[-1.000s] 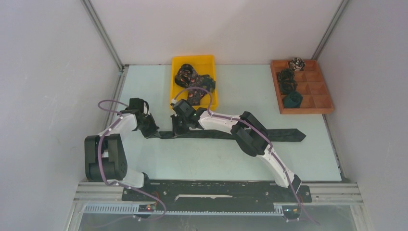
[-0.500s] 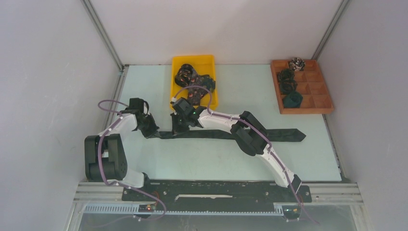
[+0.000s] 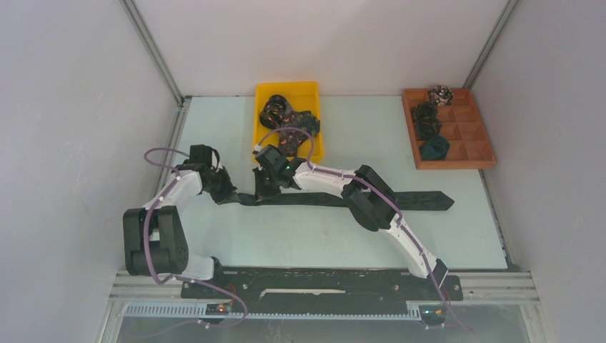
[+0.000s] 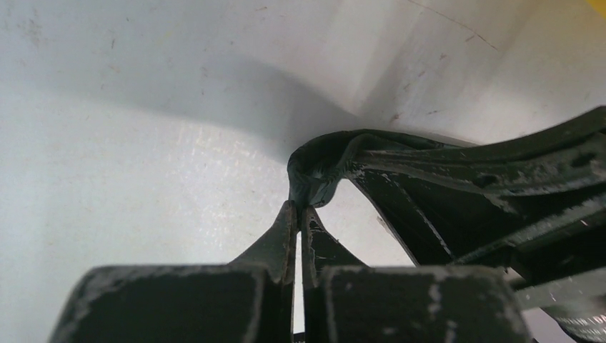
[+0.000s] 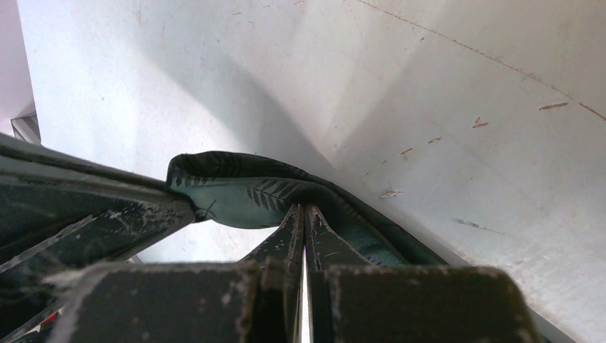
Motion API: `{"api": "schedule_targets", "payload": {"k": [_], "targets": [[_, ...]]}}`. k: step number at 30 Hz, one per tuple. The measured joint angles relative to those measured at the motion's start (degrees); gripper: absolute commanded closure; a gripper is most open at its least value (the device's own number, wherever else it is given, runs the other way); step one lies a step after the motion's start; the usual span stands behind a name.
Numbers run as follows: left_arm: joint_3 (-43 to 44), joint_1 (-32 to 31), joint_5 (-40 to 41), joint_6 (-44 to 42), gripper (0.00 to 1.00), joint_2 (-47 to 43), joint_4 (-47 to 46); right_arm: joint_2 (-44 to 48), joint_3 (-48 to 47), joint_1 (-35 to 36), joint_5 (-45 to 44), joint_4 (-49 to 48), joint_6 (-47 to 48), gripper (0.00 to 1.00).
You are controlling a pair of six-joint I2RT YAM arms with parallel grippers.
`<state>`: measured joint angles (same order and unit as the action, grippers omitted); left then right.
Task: Roll the ties
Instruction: Roll the tie at the center of the board.
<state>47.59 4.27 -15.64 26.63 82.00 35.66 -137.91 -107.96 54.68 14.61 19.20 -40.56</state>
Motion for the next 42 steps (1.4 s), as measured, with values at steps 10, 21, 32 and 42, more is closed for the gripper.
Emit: {"api": "schedule_targets", "payload": {"k": [10, 21, 32, 42], "targets": [[1.7, -2.3, -1.6, 0.9, 1.00, -3.3, 3.3, 0.0, 0.0, 0.0, 0.9, -0.1, -0.2, 1.00], [3.9, -8.2, -1.5, 3.0, 1.00, -3.6, 4.2, 0.5, 2.2, -0.2, 2.1, -2.5, -0.8, 1.00], [4.9, -11.6, -1.5, 4.5, 1.00, -1.8, 3.4, 4.0, 9.0, -1.3, 3.3, -5.7, -1.3, 1.00], [4.9, -13.3, -1.1, 4.9, 1.00, 1.2, 2.3, 11.5, 16.7, -2.9, 3.0, -5.6, -1.0, 1.00]]}}
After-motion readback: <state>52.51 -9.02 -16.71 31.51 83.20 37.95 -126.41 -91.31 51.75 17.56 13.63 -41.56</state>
